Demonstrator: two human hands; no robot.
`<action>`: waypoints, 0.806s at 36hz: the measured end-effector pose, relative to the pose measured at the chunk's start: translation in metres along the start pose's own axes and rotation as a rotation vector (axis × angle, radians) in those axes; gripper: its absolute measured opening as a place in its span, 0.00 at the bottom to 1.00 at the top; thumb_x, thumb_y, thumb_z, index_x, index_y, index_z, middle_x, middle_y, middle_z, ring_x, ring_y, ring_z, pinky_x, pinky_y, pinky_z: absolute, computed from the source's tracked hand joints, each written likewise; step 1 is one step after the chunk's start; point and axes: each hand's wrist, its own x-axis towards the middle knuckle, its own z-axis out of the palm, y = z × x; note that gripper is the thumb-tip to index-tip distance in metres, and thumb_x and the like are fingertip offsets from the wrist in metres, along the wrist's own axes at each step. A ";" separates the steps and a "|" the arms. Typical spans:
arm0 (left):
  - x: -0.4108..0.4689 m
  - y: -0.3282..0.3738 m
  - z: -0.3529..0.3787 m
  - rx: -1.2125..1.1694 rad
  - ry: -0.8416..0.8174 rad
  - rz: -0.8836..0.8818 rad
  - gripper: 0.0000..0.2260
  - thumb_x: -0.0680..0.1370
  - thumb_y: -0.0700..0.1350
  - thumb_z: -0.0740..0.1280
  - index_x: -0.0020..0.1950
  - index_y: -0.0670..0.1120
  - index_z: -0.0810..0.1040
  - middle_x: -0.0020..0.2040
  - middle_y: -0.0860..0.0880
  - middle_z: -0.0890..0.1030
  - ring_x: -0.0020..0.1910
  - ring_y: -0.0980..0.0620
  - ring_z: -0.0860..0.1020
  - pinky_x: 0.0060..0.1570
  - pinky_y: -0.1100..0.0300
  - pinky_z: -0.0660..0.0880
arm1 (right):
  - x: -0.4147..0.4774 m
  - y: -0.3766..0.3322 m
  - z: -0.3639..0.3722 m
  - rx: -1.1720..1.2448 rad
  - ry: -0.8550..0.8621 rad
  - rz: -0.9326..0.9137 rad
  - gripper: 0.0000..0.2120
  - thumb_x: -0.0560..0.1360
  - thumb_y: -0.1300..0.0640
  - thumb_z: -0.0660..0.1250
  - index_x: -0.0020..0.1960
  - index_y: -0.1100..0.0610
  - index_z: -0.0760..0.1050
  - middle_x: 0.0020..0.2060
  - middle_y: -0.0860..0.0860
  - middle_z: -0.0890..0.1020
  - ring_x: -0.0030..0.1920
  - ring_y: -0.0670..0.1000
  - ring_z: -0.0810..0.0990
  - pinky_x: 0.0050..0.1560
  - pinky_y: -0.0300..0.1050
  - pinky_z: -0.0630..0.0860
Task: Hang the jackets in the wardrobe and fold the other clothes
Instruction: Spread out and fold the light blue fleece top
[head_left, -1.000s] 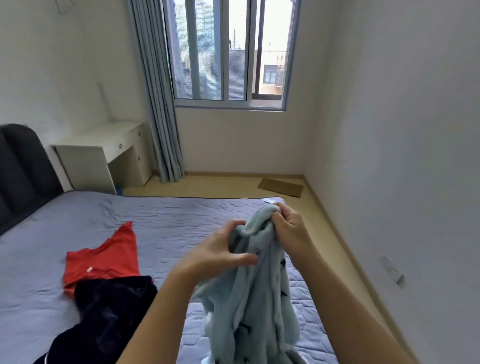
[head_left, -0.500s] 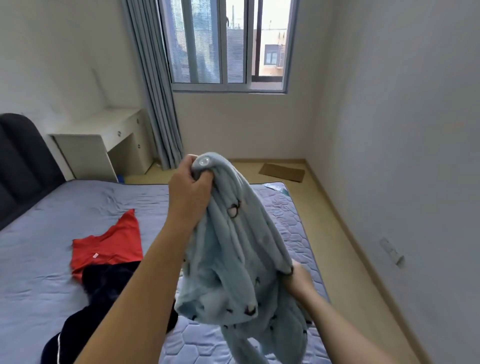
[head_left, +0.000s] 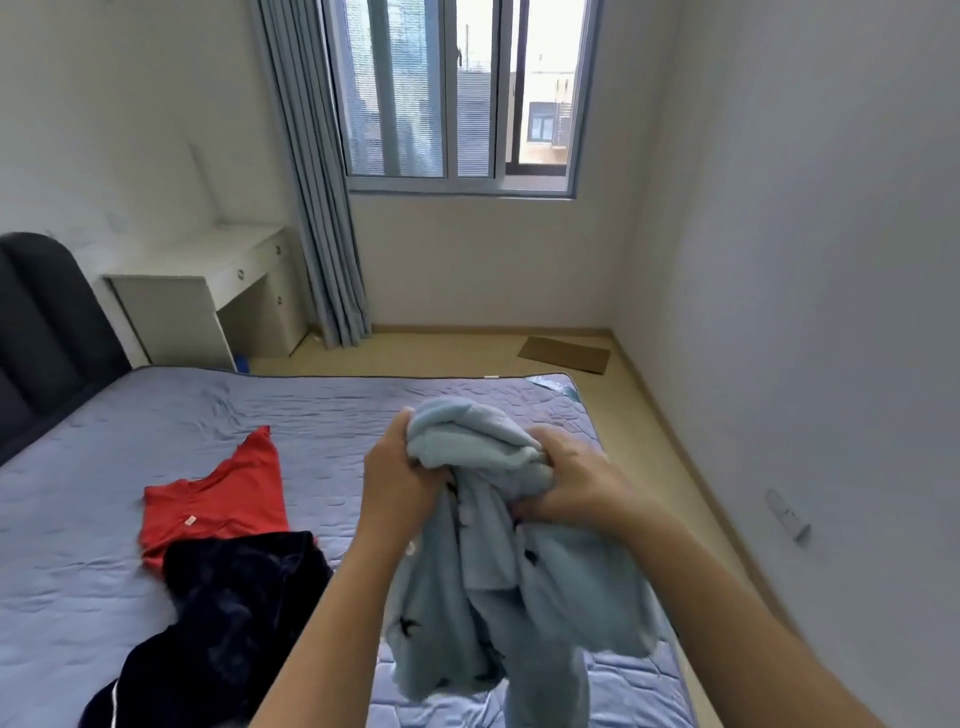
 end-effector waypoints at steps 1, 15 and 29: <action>-0.001 0.002 -0.002 -0.056 0.025 0.019 0.06 0.66 0.49 0.65 0.41 0.55 0.71 0.35 0.58 0.76 0.34 0.68 0.75 0.32 0.74 0.68 | -0.006 0.010 0.002 0.080 -0.093 0.093 0.29 0.59 0.41 0.75 0.58 0.39 0.69 0.51 0.41 0.78 0.52 0.46 0.77 0.52 0.47 0.76; -0.030 -0.020 -0.006 0.057 -0.671 -0.178 0.34 0.60 0.55 0.75 0.59 0.73 0.61 0.55 0.73 0.71 0.53 0.75 0.71 0.44 0.77 0.72 | -0.025 -0.038 -0.043 -0.032 0.287 -0.431 0.18 0.65 0.69 0.64 0.50 0.53 0.80 0.45 0.45 0.81 0.46 0.50 0.78 0.47 0.51 0.76; -0.016 0.028 0.016 -0.266 0.048 -0.092 0.07 0.77 0.46 0.69 0.42 0.56 0.75 0.38 0.56 0.80 0.39 0.65 0.78 0.38 0.69 0.73 | -0.046 -0.005 0.004 0.930 0.157 0.374 0.38 0.65 0.53 0.77 0.70 0.45 0.64 0.56 0.47 0.79 0.56 0.49 0.79 0.52 0.49 0.78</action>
